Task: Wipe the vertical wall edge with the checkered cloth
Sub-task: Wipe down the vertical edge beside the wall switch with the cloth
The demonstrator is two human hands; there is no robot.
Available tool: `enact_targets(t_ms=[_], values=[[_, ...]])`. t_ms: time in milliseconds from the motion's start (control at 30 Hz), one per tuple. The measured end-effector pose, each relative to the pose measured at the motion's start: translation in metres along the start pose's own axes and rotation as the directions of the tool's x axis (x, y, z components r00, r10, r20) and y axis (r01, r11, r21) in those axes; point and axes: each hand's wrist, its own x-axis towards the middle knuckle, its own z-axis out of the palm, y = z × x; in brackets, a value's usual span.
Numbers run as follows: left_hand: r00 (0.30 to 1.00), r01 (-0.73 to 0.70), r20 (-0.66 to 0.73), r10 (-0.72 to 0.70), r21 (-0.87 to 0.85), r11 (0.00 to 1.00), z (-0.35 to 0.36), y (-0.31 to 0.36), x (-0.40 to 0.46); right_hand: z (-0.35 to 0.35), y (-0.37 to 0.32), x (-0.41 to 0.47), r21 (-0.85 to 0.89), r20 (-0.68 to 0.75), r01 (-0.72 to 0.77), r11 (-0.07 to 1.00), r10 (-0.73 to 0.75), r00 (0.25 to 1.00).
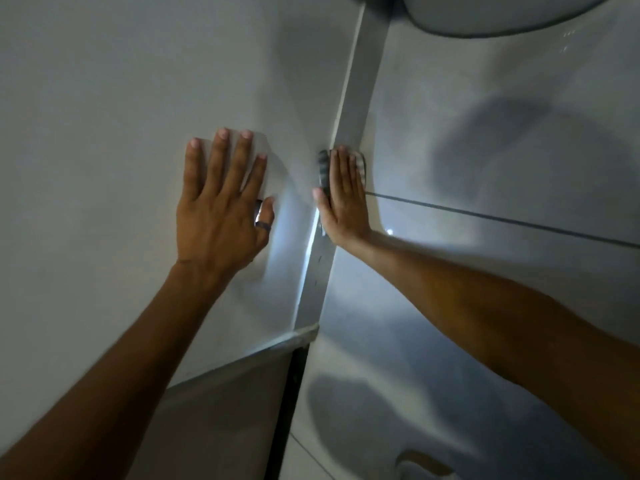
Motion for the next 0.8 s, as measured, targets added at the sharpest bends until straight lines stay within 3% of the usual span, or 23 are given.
enact_targets(t_ms=[100,233,333,467,600,700,800], values=[[0.999,0.048,0.005,-0.048,0.012,0.999,-0.003,0.007,-0.017,-0.003,-0.006,0.025,0.071,-0.076,-0.091,0.993,0.096,0.992],[0.996,0.087,-0.039,-0.085,0.04,0.995,0.007,0.013,-0.066,0.008,-0.027,0.006,0.183,-0.05,-0.279,0.943,0.293,0.955],[0.98,0.199,-0.039,-0.197,0.071,0.977,0.016,0.026,-0.11,0.037,-0.059,-0.077,0.262,0.009,-0.419,0.87,0.432,0.902],[0.975,0.224,-0.015,-0.224,0.129,0.966,0.026,0.038,-0.123,0.069,-0.1,-0.219,0.27,0.179,-0.554,0.787,0.525,0.832],[0.961,0.272,-0.085,-0.262,0.145,0.951,0.034,0.039,-0.122,0.078,-0.098,-0.21,0.302,0.179,-0.571,0.763,0.543,0.821],[0.96,0.272,-0.111,-0.256,0.172,0.947,0.039,0.038,-0.127,0.06,-0.085,-0.142,0.37,0.04,-0.473,0.8,0.495,0.868],[0.964,0.252,-0.132,-0.231,0.173,0.952,0.04,0.04,-0.126,0.037,-0.06,-0.065,0.321,-0.068,-0.36,0.876,0.4,0.914]])
